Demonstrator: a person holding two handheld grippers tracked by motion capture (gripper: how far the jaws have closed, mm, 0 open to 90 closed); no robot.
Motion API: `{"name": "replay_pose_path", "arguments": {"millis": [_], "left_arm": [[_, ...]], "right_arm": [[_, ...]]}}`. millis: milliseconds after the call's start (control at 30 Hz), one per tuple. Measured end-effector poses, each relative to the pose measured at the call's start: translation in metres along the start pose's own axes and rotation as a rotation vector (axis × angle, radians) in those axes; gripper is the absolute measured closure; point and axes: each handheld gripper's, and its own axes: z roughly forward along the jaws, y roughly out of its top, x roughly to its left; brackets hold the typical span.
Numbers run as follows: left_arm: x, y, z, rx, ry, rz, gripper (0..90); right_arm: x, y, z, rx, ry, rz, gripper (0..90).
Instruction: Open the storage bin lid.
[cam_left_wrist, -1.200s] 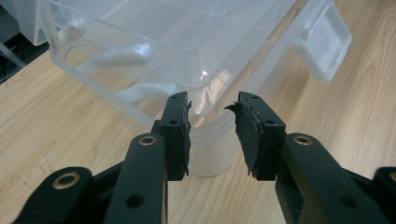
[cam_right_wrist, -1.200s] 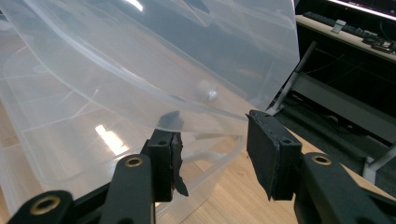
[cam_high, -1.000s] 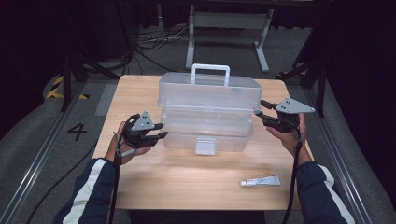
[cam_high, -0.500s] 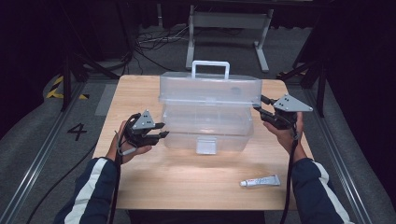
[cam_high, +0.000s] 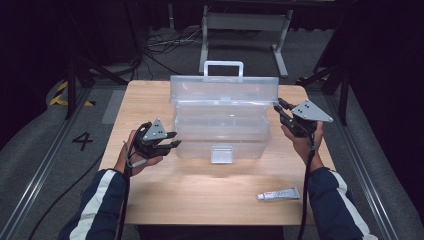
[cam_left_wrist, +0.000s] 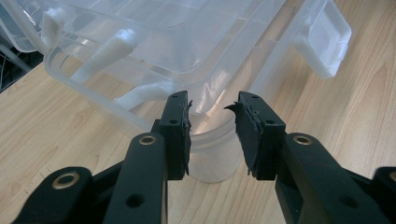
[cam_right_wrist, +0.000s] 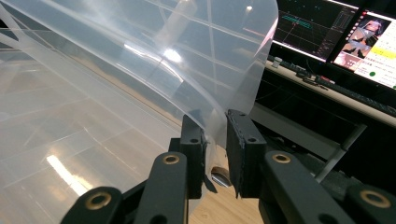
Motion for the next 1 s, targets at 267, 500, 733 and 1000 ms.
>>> {"name": "replay_pose_path", "arguments": {"millis": [267, 500, 733, 1000], "left_arm": [[0.003, -0.002, -0.003, 0.0, 0.019, 0.0, 69.2], [0.004, -0.003, -0.006, 0.008, 0.034, 0.0, 68.9], [-0.005, 0.002, -0.007, -0.006, -0.005, 0.057, 67.1], [-0.015, 0.01, 0.003, 0.008, -0.053, 0.104, 66.4]], "right_arm": [[0.01, 0.004, 0.0, -0.004, -0.055, -0.07, 80.1], [0.014, 0.003, -0.005, 0.004, -0.053, -0.094, 80.1], [0.016, 0.006, -0.008, 0.012, -0.059, -0.089, 80.4], [0.015, 0.012, -0.007, 0.02, -0.064, -0.074, 80.7]]}}
